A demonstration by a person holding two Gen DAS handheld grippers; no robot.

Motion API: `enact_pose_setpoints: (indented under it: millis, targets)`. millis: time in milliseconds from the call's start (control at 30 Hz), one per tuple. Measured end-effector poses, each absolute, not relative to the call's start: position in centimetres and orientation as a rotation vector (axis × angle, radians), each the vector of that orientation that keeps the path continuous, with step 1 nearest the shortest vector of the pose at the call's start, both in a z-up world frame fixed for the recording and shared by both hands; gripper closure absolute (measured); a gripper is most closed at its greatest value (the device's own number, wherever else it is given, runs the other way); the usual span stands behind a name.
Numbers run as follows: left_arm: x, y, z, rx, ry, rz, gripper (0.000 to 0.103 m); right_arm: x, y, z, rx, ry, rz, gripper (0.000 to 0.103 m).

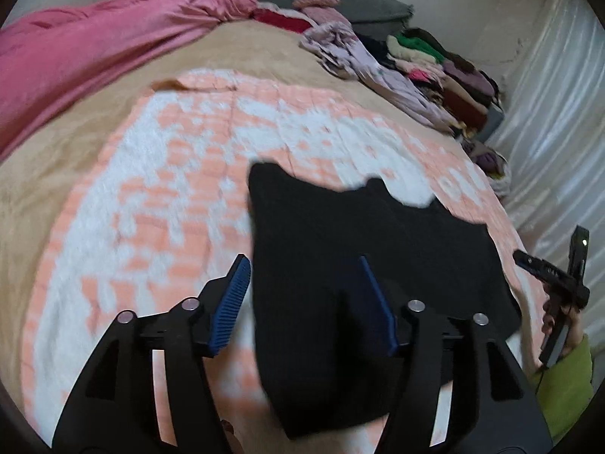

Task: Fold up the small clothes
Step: 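Press the folded shirt flat with the left tool and withdraw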

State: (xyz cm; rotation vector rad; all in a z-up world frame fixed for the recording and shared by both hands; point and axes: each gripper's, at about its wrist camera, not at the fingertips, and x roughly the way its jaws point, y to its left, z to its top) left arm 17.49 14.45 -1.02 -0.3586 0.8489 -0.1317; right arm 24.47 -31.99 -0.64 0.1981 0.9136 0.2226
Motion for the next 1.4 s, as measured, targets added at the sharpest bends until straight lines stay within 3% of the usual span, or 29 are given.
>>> enact_pose_setpoints:
  millis: [233, 267, 300, 333, 400, 567, 667, 767, 1033, 1100, 1200, 1300, 1400]
  targets:
    - [17.0, 12.2, -3.7, -0.369, 0.921, -0.139, 0.045, 21.7, -30.3, -2.4, 0.143, 0.981, 0.239, 0.045]
    - [17.0, 11.9, -3.8, -0.359, 0.923, -0.124, 0.047, 21.5, -30.2, -2.8, 0.146, 0.991, 0.237, 0.045]
    - [17.0, 11.7, -3.9, -0.349, 0.924, -0.110, 0.063, 21.4, -30.3, -3.2, 0.153, 0.999, 0.237, 0.046]
    - [17.0, 11.6, -3.9, -0.336, 0.929, -0.079, 0.070, 21.3, -30.4, -3.8, 0.167, 1.012, 0.242, 0.052]
    - [17.0, 12.1, -4.0, -0.362, 0.927, -0.070, 0.088, 21.3, -30.7, -4.4, 0.227, 1.025, 0.288, 0.093]
    - [15.9, 12.8, -3.3, -0.343, 0.899, -0.065, 0.098, 19.9, -30.8, -2.8, 0.190, 0.987, 0.265, 0.096]
    - [16.0, 12.6, -4.1, -0.316, 0.919, -0.051, 0.098, 19.8, -31.1, -3.5, 0.170, 1.004, 0.238, 0.096]
    - [16.0, 12.4, -4.1, -0.292, 0.917, -0.044, 0.097, 19.8, -30.8, -4.4, 0.153, 1.022, 0.214, 0.094]
    - [14.7, 12.0, -2.7, -0.283, 0.907, -0.027, 0.092, 19.1, -31.0, -3.4, 0.100, 0.975, 0.140, 0.069]
    - [14.3, 11.6, -2.3, -0.267, 0.902, -0.029, 0.086, 18.4, -31.2, -2.5, 0.109, 0.947, 0.143, 0.059]
    - [13.7, 10.8, -1.6, -0.244, 0.890, -0.036, 0.077, 17.5, -31.3, -1.2, 0.118, 0.909, 0.156, 0.053]
    - [13.1, 10.0, -0.9, -0.226, 0.880, -0.047, 0.071, 16.5, -31.2, 0.0, 0.125, 0.879, 0.179, 0.042]
    - [12.6, 9.4, -0.2, -0.209, 0.872, -0.055, 0.070, 15.9, -31.0, 1.0, 0.128, 0.858, 0.197, 0.038]
